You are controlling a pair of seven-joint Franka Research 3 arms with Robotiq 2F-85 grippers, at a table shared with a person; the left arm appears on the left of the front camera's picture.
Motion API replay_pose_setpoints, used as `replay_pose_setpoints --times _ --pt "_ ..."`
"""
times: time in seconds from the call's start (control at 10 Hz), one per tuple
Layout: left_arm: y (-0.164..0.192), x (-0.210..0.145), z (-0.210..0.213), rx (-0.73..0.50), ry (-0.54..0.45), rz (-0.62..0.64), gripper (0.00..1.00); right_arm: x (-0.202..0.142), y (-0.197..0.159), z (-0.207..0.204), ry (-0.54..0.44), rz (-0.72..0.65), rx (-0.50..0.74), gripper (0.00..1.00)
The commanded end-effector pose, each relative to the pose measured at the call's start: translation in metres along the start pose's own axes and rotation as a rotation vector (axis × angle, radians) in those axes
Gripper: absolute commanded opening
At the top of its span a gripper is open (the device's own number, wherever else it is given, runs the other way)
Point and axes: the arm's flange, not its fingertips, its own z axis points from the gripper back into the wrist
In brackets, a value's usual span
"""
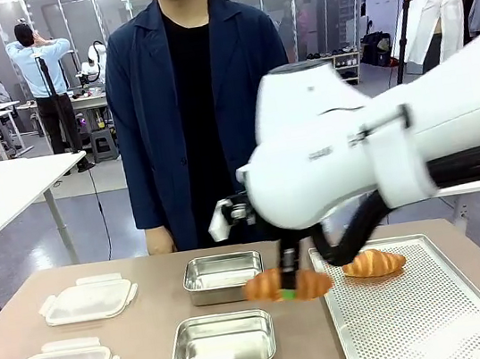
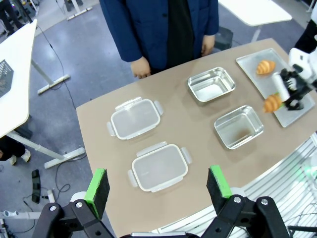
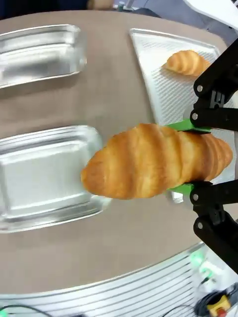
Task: Place the bread into the airtight container.
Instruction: Pick up a Butter Roll and place it into an empty Airtight Container.
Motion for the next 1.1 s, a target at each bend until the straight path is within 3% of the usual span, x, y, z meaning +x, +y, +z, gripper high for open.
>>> replay_pose_setpoints --times 0.0,0.3,0.7,0.8,0.9,1.0 --pt "0.001 0.002 0.001 -0.004 -0.001 -0.009 1.0 0.052 0.0 -0.017 0.038 -0.036 -0.036 0.43" --pt "0.001 0.002 0.001 -0.004 -0.001 -0.009 1.0 0.106 0.021 -0.053 0.009 -0.091 -0.039 0.43" --pt "0.001 0.002 0.001 -0.004 -0.001 -0.009 1.0 0.12 0.022 -0.101 0.044 -0.093 -0.024 0.43" --pt "0.001 0.002 0.001 -0.004 -0.001 -0.009 1.0 0.121 0.024 -0.103 0.044 -0.064 -0.037 0.51" --pt "0.001 0.002 0.001 -0.004 -0.001 -0.009 1.0 0.122 0.023 -0.105 0.054 -0.077 -0.031 0.7" --pt "0.001 0.002 0.001 -0.004 -0.001 -0.009 1.0 0.121 0.021 -0.103 0.056 -0.081 -0.03 0.78"
